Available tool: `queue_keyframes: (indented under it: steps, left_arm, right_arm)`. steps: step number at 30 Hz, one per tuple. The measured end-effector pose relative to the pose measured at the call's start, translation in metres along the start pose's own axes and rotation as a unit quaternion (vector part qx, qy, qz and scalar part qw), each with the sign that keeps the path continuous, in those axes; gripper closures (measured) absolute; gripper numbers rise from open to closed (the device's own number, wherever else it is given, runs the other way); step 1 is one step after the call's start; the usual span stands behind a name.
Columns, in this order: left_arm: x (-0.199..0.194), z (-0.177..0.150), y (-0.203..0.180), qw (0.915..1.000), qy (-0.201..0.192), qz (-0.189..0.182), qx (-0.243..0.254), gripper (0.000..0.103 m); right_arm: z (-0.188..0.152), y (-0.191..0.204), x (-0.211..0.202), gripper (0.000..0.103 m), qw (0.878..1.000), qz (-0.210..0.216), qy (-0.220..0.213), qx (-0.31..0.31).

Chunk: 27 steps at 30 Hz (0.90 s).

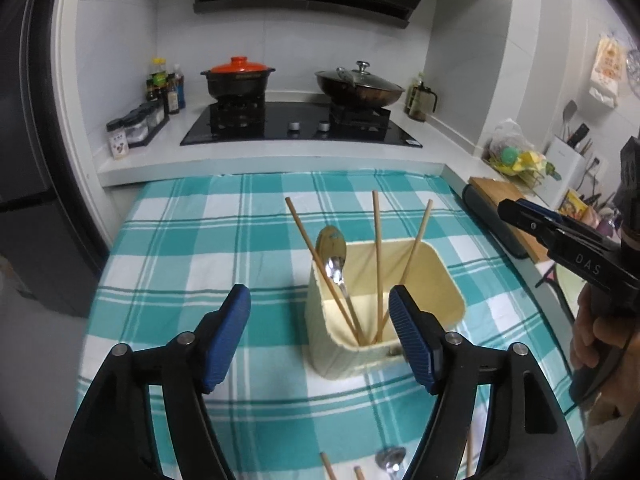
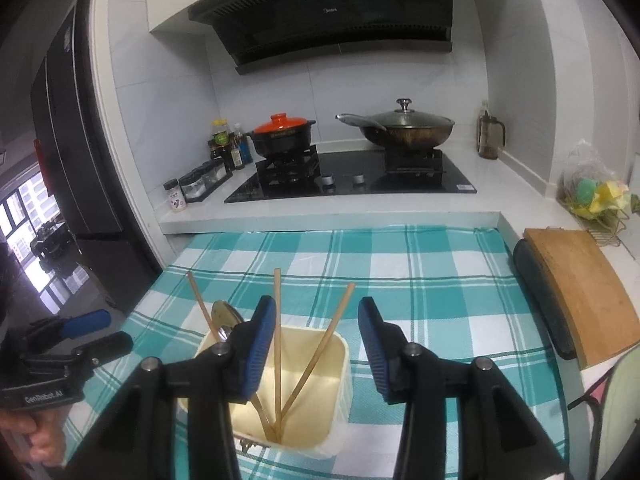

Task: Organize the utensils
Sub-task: 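Move both open tools back over the remaining chopsticks on the cloth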

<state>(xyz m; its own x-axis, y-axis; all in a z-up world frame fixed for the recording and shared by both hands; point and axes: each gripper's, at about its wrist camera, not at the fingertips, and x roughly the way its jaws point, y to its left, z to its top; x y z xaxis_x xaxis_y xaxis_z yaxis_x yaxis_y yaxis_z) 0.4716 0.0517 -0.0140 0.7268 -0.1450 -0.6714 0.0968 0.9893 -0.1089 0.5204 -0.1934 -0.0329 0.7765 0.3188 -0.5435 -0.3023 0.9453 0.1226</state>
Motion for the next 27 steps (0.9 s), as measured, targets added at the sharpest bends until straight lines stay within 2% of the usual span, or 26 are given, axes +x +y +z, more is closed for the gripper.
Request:
queue_keyframes:
  steps: [6,8,11,12,14,18,21,24,27]
  left_arm:
    - [-0.072,-0.042,0.001,0.9989,0.017,0.015,0.042,0.02]
    - [-0.097,-0.058,0.003,0.9981,0.013,0.024,0.055,0.016]
    - [-0.135,-0.09,0.01,0.9973,-0.011,0.036,0.063,0.009]
    - [-0.146,-0.103,0.013,0.997,-0.023,0.042,0.06,0.005]
    - [-0.164,-0.136,0.021,0.9966,-0.047,0.055,0.039,0.003]
    - [-0.164,-0.194,0.028,0.9971,-0.048,0.057,-0.018,0.003]
    - [-0.146,-0.229,0.022,0.9969,-0.028,0.05,-0.055,0.003]
    - [-0.126,-0.254,0.011,0.9973,0.007,0.035,-0.064,0.003]
    - [-0.114,-0.268,-0.003,0.9975,0.026,0.051,-0.041,0.003]
  right_arm:
    - [-0.029,0.018,-0.061,0.057,0.999,0.002,-0.002,-0.045]
    - [-0.041,0.021,-0.082,0.044,0.998,-0.002,-0.001,-0.058]
    - [-0.064,0.025,-0.121,0.043,0.996,-0.012,-0.006,-0.083]
    - [-0.073,0.026,-0.135,0.043,0.996,-0.017,-0.009,-0.092]
    - [-0.093,0.026,-0.163,0.043,0.994,-0.033,-0.022,-0.105]
    - [-0.149,0.027,-0.216,0.038,0.99,-0.08,-0.052,-0.103]
    - [-0.196,0.03,-0.238,0.038,0.988,-0.106,-0.056,-0.097]
    - [-0.24,0.03,-0.24,0.038,0.989,-0.125,-0.03,-0.073]
    - [-0.27,0.022,-0.234,0.038,0.992,-0.116,0.007,-0.045]
